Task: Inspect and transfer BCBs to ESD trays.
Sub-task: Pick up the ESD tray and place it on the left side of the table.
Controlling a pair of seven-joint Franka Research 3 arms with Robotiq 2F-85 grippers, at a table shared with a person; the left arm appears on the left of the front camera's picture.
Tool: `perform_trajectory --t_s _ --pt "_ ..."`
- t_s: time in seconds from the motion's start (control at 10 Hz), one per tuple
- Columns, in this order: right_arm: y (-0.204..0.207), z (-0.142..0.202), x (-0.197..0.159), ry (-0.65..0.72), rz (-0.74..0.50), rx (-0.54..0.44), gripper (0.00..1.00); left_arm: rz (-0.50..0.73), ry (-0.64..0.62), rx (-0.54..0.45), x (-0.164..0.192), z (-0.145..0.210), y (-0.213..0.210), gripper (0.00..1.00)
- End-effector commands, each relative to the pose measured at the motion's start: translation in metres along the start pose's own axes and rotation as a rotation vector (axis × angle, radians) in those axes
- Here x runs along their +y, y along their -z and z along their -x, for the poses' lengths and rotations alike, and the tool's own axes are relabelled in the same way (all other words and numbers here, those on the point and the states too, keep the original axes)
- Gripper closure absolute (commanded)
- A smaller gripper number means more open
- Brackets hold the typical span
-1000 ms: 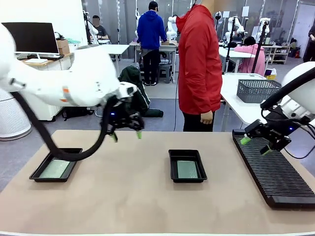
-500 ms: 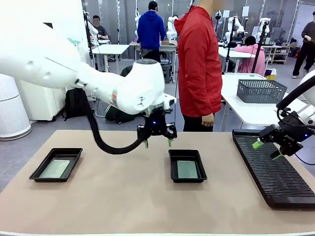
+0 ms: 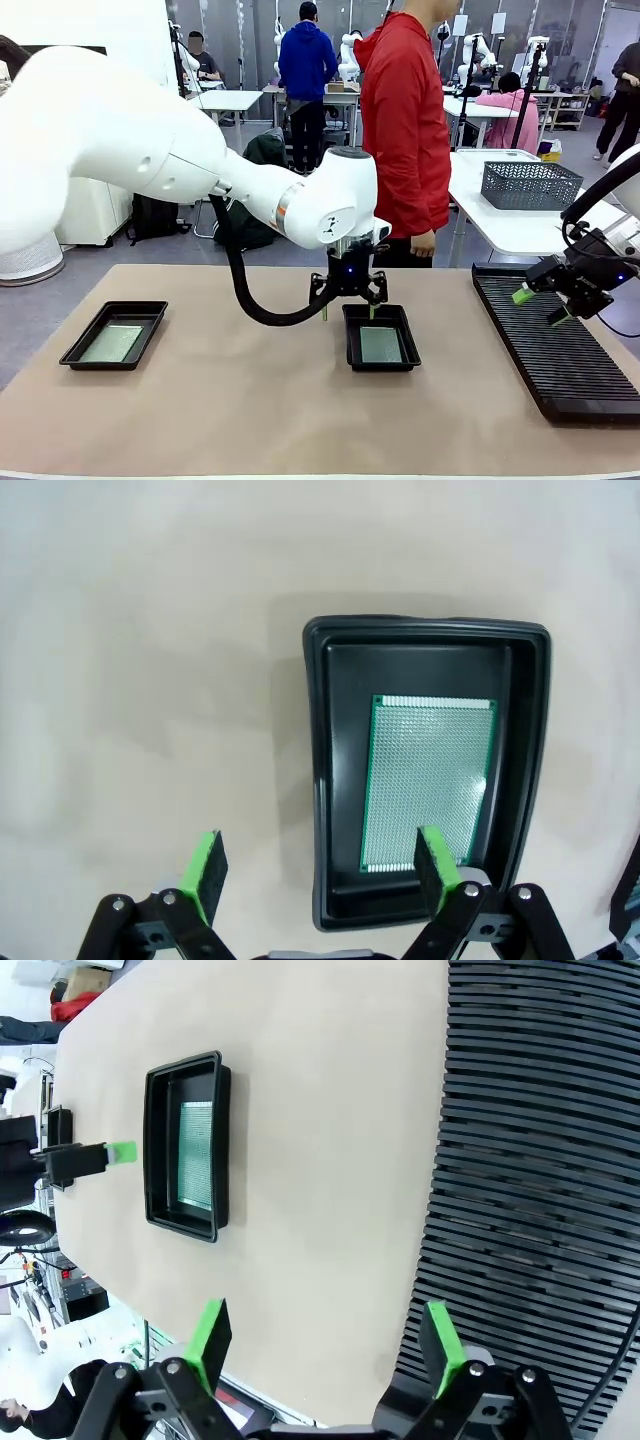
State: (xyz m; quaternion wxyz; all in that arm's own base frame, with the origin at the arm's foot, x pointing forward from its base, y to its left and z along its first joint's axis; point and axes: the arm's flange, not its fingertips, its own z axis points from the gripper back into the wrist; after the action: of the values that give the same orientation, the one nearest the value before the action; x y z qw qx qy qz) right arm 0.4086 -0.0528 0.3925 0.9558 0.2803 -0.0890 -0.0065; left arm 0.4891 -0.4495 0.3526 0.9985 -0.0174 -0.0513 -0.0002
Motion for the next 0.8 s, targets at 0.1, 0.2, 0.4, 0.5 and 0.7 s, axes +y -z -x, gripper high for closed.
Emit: perform_trajectory --t_s 0.1,0.2,0.4,0.5,0.7 --pt "-0.002 0.001 0.001 0.007 0.005 -0.001 0.00 -0.034 -0.044 -0.003 0.000 -0.004 0.019 0.00" --pt "-0.002 0.001 0.001 0.007 0.005 -0.001 0.00 -0.028 -0.048 -0.007 0.003 -0.005 0.025 0.00" --pt "-0.002 0.001 0.001 0.007 0.005 -0.001 0.00 -0.008 -0.047 0.005 0.006 -0.009 0.037 0.00" --pt "-0.002 0.001 0.001 0.007 0.005 -0.001 0.00 -0.002 -0.044 -0.001 0.005 -0.006 0.037 0.00" --pt "-0.002 0.001 0.001 0.007 0.005 -0.001 0.00 -0.015 -0.037 0.017 0.005 -0.008 0.038 0.00"
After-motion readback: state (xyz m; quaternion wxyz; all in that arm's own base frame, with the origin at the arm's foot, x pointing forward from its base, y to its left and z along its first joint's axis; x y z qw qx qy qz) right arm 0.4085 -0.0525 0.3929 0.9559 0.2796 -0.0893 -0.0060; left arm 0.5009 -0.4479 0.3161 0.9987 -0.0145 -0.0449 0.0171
